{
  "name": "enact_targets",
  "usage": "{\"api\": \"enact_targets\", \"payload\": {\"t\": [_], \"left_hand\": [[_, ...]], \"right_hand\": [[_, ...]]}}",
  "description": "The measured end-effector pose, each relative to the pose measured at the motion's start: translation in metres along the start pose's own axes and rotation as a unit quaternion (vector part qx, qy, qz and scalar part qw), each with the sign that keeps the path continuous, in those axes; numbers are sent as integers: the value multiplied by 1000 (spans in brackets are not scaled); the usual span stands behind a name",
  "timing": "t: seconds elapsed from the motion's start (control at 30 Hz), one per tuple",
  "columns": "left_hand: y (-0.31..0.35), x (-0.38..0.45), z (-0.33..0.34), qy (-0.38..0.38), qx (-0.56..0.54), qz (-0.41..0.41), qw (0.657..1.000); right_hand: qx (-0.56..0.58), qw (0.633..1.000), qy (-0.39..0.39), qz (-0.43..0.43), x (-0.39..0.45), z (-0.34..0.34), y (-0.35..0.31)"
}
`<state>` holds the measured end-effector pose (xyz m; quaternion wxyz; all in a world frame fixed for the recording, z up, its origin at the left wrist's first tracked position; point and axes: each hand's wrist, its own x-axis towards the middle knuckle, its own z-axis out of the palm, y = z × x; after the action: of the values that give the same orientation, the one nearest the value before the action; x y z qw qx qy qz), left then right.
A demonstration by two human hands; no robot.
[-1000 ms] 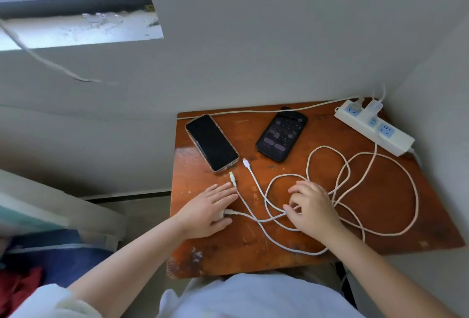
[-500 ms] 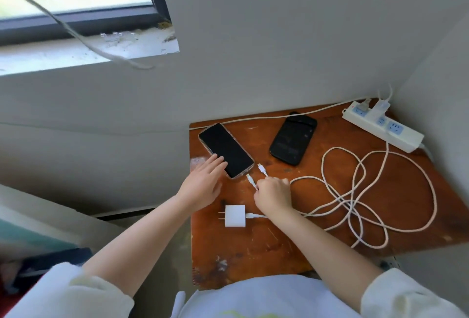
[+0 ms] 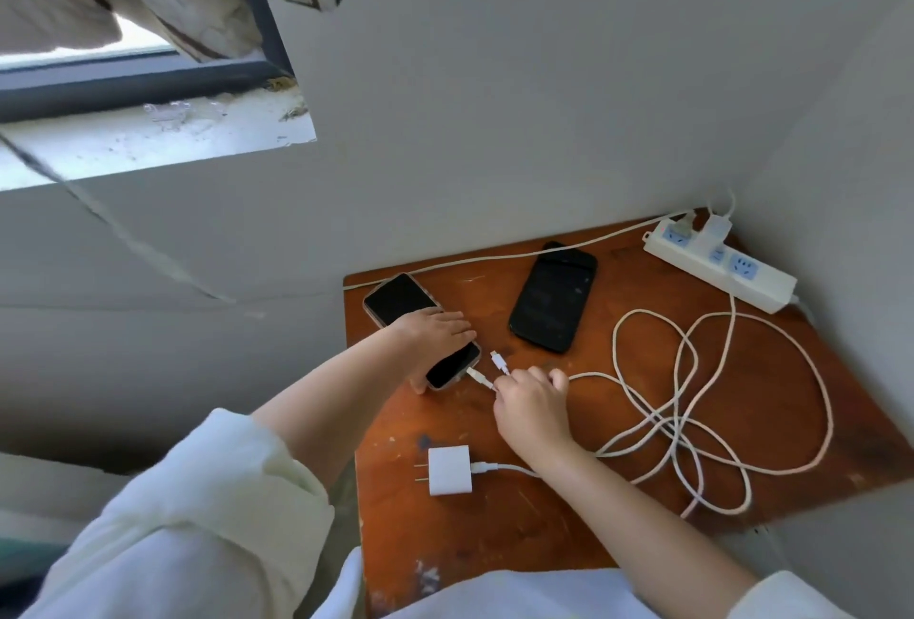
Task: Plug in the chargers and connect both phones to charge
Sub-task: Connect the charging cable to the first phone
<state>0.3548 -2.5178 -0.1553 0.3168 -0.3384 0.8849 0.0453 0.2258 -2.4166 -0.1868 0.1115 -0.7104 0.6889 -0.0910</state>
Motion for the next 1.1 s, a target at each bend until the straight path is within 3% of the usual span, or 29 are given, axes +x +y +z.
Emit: {"api": "enact_targets", "payload": {"t": [0.2, 0.63, 1.1], "left_hand": [[-6, 0, -2, 11, -13, 35, 999], [5, -19, 8, 69, -139, -23, 988], [13, -30, 11, 89, -173, -48, 980]], "right_hand": [[-32, 999, 32, -11, -6, -3, 1], [-6, 999, 41, 17, -13, -3, 12], [55, 997, 60, -10, -13, -5, 21]]}}
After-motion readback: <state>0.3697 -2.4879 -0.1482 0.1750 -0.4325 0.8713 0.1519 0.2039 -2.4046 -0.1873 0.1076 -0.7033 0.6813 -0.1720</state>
